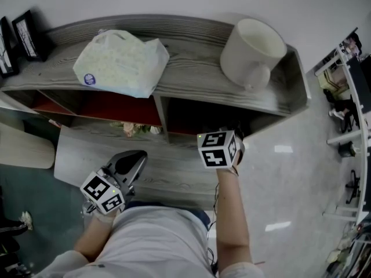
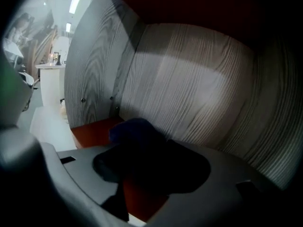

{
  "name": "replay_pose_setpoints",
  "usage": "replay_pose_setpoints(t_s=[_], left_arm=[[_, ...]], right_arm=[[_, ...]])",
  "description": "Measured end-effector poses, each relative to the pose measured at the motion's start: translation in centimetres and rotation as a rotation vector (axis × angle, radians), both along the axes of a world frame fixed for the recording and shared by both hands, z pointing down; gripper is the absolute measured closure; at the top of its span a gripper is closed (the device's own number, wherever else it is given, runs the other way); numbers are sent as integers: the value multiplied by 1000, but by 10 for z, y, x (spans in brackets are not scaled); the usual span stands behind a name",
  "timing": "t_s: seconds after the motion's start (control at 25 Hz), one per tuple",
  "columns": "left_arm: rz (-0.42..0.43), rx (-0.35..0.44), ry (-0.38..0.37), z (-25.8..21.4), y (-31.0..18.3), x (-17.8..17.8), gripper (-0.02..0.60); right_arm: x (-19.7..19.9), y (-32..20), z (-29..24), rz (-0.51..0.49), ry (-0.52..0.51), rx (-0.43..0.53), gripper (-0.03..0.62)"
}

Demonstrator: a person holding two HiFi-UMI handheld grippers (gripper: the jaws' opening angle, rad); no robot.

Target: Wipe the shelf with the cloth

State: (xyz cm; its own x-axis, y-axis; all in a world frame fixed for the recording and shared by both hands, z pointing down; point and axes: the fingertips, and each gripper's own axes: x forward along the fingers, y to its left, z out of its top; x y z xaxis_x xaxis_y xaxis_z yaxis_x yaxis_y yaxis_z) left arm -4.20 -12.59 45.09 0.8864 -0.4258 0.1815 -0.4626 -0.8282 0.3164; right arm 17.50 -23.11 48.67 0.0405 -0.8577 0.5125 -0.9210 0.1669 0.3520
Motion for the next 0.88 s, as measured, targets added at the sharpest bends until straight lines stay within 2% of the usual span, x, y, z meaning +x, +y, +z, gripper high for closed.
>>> replay_pose_setpoints(t_s=[0.08, 0.2, 0.28, 0.32, 0.56, 0.88], left_arm=[[2, 1, 0, 0, 1, 1, 566], [5, 2, 0, -1, 2, 1, 566], [5, 2, 0, -1, 3, 0, 566], [5, 2, 0, -1, 3, 0, 566], [1, 1, 0, -1, 4, -1, 566], [-19, 5, 2, -3, 6, -9, 566]], right_arm=[[5, -5, 1, 2, 42, -9, 382], [7, -14, 17, -33, 96, -90, 385], [0, -19, 26, -71, 86, -133, 464], [-3, -21, 27, -82, 86, -140, 478], [-14, -27, 27, -100, 133, -115, 514], [-51, -38, 27, -172, 105, -68, 516]])
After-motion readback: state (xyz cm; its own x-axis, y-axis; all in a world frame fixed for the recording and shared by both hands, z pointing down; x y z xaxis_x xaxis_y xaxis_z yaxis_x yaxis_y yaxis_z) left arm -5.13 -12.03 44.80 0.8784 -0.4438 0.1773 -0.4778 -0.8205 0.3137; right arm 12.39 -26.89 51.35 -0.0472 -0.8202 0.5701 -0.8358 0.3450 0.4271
